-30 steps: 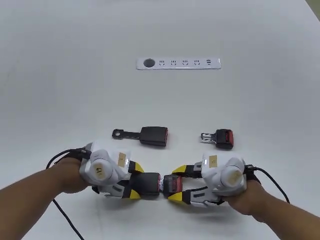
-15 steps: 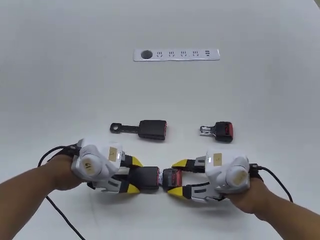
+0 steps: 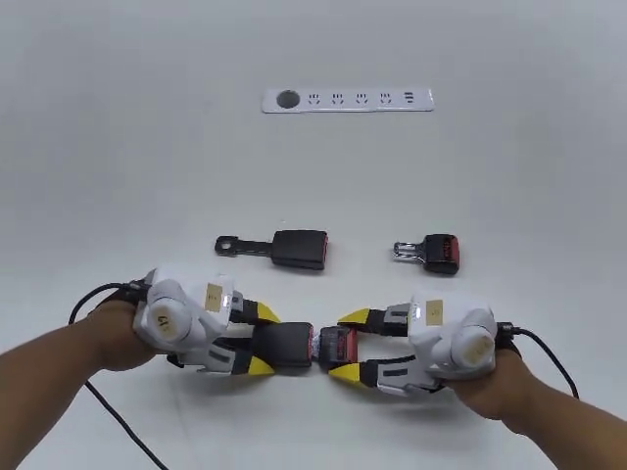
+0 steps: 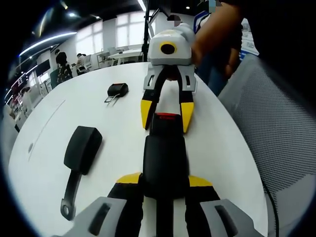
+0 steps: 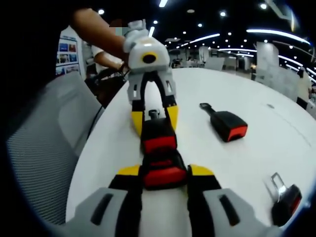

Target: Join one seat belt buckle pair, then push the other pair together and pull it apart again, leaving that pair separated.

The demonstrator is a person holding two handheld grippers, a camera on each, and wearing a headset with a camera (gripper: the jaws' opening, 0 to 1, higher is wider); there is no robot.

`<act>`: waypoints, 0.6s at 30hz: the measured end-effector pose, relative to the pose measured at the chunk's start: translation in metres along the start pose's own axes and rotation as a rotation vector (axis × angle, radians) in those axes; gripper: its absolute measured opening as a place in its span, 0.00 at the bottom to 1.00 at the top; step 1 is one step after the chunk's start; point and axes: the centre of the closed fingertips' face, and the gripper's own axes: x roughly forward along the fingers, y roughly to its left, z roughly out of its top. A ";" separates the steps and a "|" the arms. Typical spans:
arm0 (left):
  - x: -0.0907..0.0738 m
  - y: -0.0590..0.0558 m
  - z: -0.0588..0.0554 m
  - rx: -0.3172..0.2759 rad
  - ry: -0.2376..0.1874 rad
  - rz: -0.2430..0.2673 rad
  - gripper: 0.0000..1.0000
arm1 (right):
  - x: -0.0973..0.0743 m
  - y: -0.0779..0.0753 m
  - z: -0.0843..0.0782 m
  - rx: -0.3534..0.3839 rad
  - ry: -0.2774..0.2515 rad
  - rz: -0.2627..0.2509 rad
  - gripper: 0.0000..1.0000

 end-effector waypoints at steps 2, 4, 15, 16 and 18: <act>0.000 0.001 -0.001 0.001 -0.002 -0.002 0.33 | 0.000 0.000 0.000 0.001 -0.005 -0.004 0.34; 0.000 0.001 -0.001 0.000 -0.005 -0.004 0.33 | 0.000 0.000 0.000 0.005 -0.009 -0.006 0.34; 0.000 0.002 0.002 -0.001 -0.018 -0.007 0.33 | 0.001 -0.001 0.000 0.006 -0.009 -0.011 0.34; 0.000 0.002 0.002 0.000 -0.018 -0.007 0.33 | 0.001 -0.001 0.001 0.005 -0.009 -0.011 0.34; 0.000 0.002 0.003 -0.002 -0.019 -0.006 0.33 | 0.001 -0.001 0.001 0.007 -0.009 -0.012 0.34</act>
